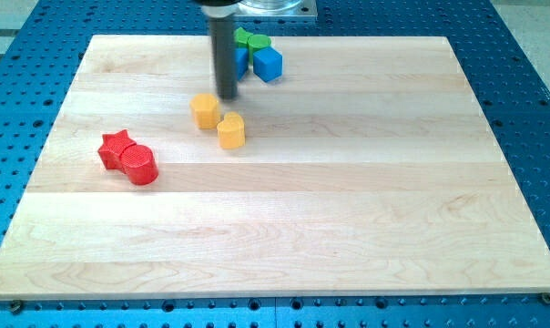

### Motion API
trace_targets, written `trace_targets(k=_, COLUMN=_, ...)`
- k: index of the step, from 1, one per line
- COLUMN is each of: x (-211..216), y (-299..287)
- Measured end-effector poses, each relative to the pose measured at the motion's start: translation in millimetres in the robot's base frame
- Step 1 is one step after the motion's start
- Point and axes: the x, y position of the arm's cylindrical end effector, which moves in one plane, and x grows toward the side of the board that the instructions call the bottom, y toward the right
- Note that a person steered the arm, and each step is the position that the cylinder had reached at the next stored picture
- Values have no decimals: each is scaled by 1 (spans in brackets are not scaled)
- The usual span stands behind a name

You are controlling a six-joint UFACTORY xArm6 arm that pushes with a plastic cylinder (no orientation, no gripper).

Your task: Place the yellow blocks at the right of the red blocks

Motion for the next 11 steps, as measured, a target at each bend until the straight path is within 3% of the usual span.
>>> trace_targets(k=1, x=54, y=-15)
trace_targets(k=2, x=34, y=13)
trace_targets(k=3, x=33, y=78)
trace_targets(k=4, x=55, y=74)
trace_targets(k=5, x=57, y=-24)
trace_targets(k=7, x=43, y=45)
trace_targets(k=9, x=87, y=16)
trace_targets(k=11, x=86, y=-38)
